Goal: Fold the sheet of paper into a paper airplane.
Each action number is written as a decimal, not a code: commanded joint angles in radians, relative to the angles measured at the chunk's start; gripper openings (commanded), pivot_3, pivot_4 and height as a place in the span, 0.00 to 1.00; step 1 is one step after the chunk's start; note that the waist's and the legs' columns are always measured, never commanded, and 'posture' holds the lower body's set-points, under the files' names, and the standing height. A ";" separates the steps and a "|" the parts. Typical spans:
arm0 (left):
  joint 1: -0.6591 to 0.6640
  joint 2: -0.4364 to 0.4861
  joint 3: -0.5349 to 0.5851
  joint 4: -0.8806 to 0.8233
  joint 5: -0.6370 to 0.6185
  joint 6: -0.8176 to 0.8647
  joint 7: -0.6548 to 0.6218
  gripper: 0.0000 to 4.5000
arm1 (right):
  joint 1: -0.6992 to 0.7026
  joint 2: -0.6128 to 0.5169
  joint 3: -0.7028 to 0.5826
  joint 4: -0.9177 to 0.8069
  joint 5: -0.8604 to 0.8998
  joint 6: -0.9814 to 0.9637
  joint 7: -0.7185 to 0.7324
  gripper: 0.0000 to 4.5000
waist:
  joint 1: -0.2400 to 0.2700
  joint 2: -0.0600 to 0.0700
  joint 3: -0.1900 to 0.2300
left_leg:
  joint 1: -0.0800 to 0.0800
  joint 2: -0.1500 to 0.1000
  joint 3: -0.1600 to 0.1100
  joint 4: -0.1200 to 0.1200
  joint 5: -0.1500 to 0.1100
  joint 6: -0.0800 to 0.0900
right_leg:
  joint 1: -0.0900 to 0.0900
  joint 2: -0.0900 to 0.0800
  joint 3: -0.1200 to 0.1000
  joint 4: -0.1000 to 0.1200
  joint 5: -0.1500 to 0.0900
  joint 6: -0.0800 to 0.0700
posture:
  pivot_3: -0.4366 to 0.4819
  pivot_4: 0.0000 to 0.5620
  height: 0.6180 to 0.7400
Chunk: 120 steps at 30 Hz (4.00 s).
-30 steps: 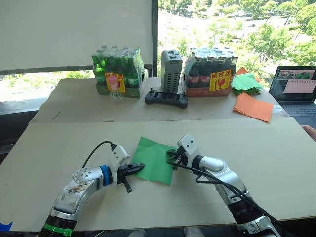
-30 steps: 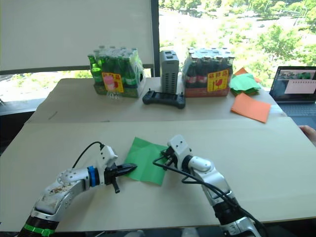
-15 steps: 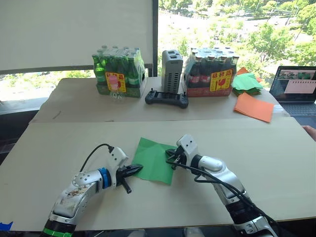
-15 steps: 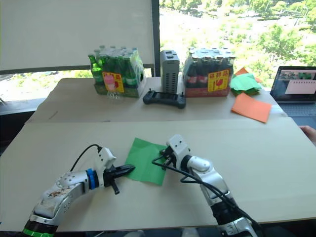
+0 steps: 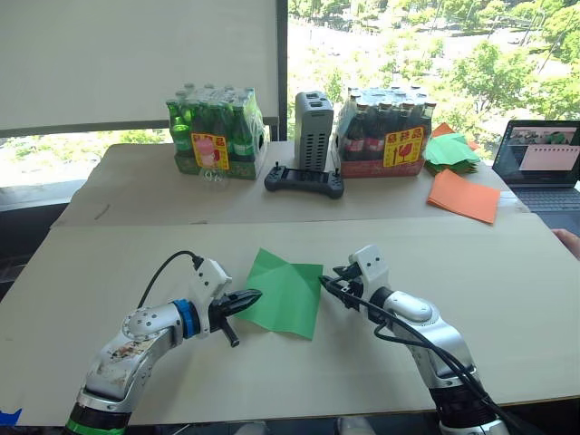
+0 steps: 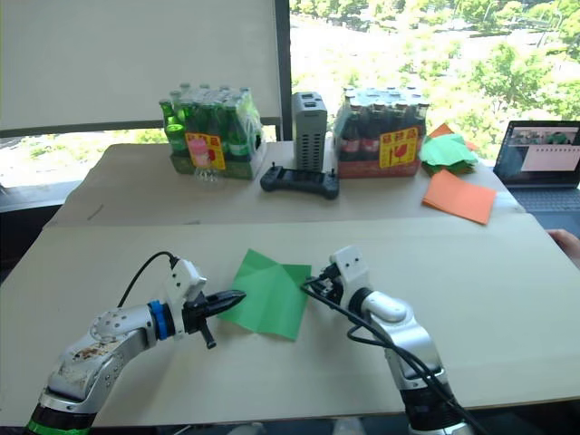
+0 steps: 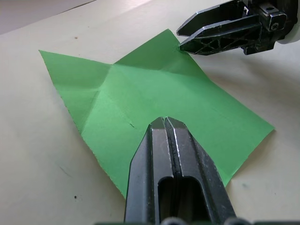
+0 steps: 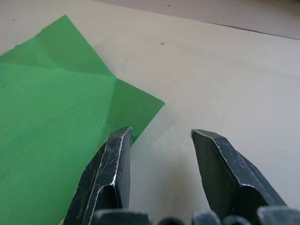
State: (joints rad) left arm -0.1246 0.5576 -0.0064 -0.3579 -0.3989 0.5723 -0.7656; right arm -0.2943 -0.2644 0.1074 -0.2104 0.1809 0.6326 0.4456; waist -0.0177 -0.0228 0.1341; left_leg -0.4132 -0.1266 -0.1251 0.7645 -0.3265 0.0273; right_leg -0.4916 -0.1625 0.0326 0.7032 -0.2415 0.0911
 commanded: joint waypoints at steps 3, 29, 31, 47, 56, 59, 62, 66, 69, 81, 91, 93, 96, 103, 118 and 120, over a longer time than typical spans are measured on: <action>-0.024 0.009 0.011 -0.024 -0.012 -0.004 0.001 0.00 | -0.008 0.053 -0.020 -0.019 0.048 0.004 -0.011 0.51 | 0.002 0.000 0.000 | 0.000 0.000 0.000 0.000 0.000 0.000 | 0.000 0.000 0.000 0.000 0.000 0.000 | 0.48 0.27 0.47; -0.017 0.027 0.032 -0.065 -0.052 0.040 0.016 0.00 | -0.054 -0.106 0.228 -0.013 -0.207 -0.402 0.104 0.01 | 0.002 0.000 0.000 | 0.000 0.000 0.000 0.000 0.000 0.000 | 0.000 0.000 0.000 0.000 0.000 0.000 | 0.48 0.27 0.47; -0.013 0.031 0.036 -0.065 -0.055 0.044 0.018 0.00 | -0.064 -0.128 0.262 -0.010 -0.263 -0.458 0.111 0.01 | 0.002 0.000 0.000 | 0.000 0.000 0.000 0.000 0.000 0.000 | 0.000 0.000 0.000 0.000 0.000 0.000 | 0.48 0.27 0.47; -0.014 0.068 0.048 -0.014 -0.041 0.045 0.014 0.00 | -0.064 -0.167 0.416 0.015 -0.533 -0.601 0.156 0.01 | 0.003 0.000 0.000 | 0.000 0.000 0.000 0.001 0.000 0.000 | 0.000 0.000 0.000 0.000 0.000 0.000 | 0.48 0.27 0.47; -0.163 0.078 -0.053 0.099 0.018 0.018 -0.039 0.00 | -0.066 -0.148 0.428 0.029 -0.559 -0.603 0.179 0.01 | 0.004 0.000 0.000 | 0.000 0.000 0.000 0.001 0.000 0.000 | 0.000 0.000 0.000 0.000 0.000 0.000 | 0.48 0.27 0.47; -0.194 0.077 -0.070 0.120 0.031 0.011 -0.050 0.00 | -0.066 -0.138 0.429 0.033 -0.567 -0.602 0.182 0.01 | 0.004 0.000 0.000 | 0.000 0.000 0.000 0.001 0.000 0.000 | 0.000 0.000 0.000 0.000 0.000 0.000 | 0.48 0.27 0.47; -0.253 0.096 -0.069 0.135 0.027 0.012 -0.089 0.00 | -0.069 -0.128 0.432 0.040 -0.577 -0.601 0.183 0.01 | 0.002 0.000 0.000 | 0.000 0.000 0.000 0.001 0.000 0.000 | 0.000 0.001 0.000 0.000 0.000 0.000 | 0.48 0.27 0.47; -0.323 0.158 -0.059 0.170 0.031 -0.010 -0.172 0.00 | -0.075 -0.118 0.432 0.051 -0.586 -0.599 0.183 0.01 | 0.001 0.000 0.000 | 0.000 0.000 0.000 0.001 0.000 0.000 | 0.000 0.001 0.000 0.000 0.000 0.000 | 0.48 0.27 0.47; -0.399 0.206 -0.063 0.233 0.037 -0.046 -0.251 0.00 | -0.079 -0.109 0.429 0.061 -0.594 -0.598 0.181 0.01 | 0.001 0.000 0.000 | 0.000 0.000 0.000 0.001 0.000 -0.001 | -0.001 0.001 0.000 0.000 0.000 0.000 | 0.48 0.27 0.47; -0.460 0.005 -0.190 0.370 0.116 -0.112 -0.227 0.00 | -0.089 -0.086 0.426 0.080 -0.613 -0.595 0.177 0.01 | -0.005 -0.001 0.000 | -0.002 -0.001 0.000 0.002 0.000 0.000 | -0.001 0.001 0.000 0.001 0.000 0.000 | 0.48 0.27 0.47; -0.335 0.060 -0.177 0.375 0.158 -0.147 -0.224 0.00 | -0.080 -0.096 0.417 0.068 -0.620 -0.590 0.177 0.01 | -0.018 0.000 0.000 | -0.002 -0.001 0.000 0.002 0.000 -0.001 | -0.002 0.001 0.000 0.001 0.000 0.000 | 0.48 0.27 0.47; -0.328 0.057 -0.179 0.386 0.171 -0.158 -0.220 0.00 | -0.078 -0.096 0.418 0.066 -0.622 -0.590 0.178 0.01 | -0.018 0.000 0.000 | -0.002 -0.001 0.000 0.002 0.000 -0.001 | -0.002 0.001 0.000 0.001 0.000 0.000 | 0.48 0.27 0.47; -0.329 0.041 -0.180 0.418 0.188 -0.179 -0.207 0.00 | -0.076 -0.096 0.418 0.064 -0.622 -0.594 0.179 0.01 | -0.018 0.000 0.000 | -0.002 -0.001 0.000 0.002 0.000 -0.001 | -0.002 0.001 0.000 0.001 0.000 0.000 | 0.48 0.27 0.47; -0.309 0.041 -0.211 0.451 0.244 -0.217 -0.208 0.00 | -0.067 -0.101 0.416 0.051 -0.613 -0.596 0.188 0.01 | -0.019 0.000 0.000 | -0.002 -0.001 0.000 0.002 0.000 -0.001 | -0.002 0.001 0.000 0.001 0.000 0.000 | 0.48 0.27 0.47; -0.314 0.015 -0.216 0.495 0.271 -0.242 -0.195 0.00 | -0.113 -0.027 0.268 -0.033 -0.342 -0.414 0.286 0.66 | -0.018 -0.001 -0.001 | 0.000 -0.001 0.000 0.002 0.000 -0.001 | 0.000 0.001 0.000 0.002 0.000 0.000 | 0.48 0.27 0.47; -0.316 0.013 -0.216 0.497 0.271 -0.243 -0.194 0.00 | -0.135 -0.009 0.243 -0.025 -0.303 -0.372 0.293 0.66 | -0.017 -0.001 -0.001 | 0.000 -0.001 0.000 0.003 0.000 -0.001 | 0.000 0.001 0.000 0.003 0.000 0.000 | 0.48 0.27 0.47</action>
State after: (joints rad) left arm -0.4482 0.5730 -0.2057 0.1205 -0.1570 0.3252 -0.9698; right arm -0.4128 -0.2843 0.3775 -0.1910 -0.1683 0.2326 0.7316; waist -0.0351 -0.0236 0.1335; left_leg -0.4127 -0.1273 -0.1253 0.7672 -0.3260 0.0265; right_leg -0.4916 -0.1616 0.0325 0.7064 -0.2414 0.0912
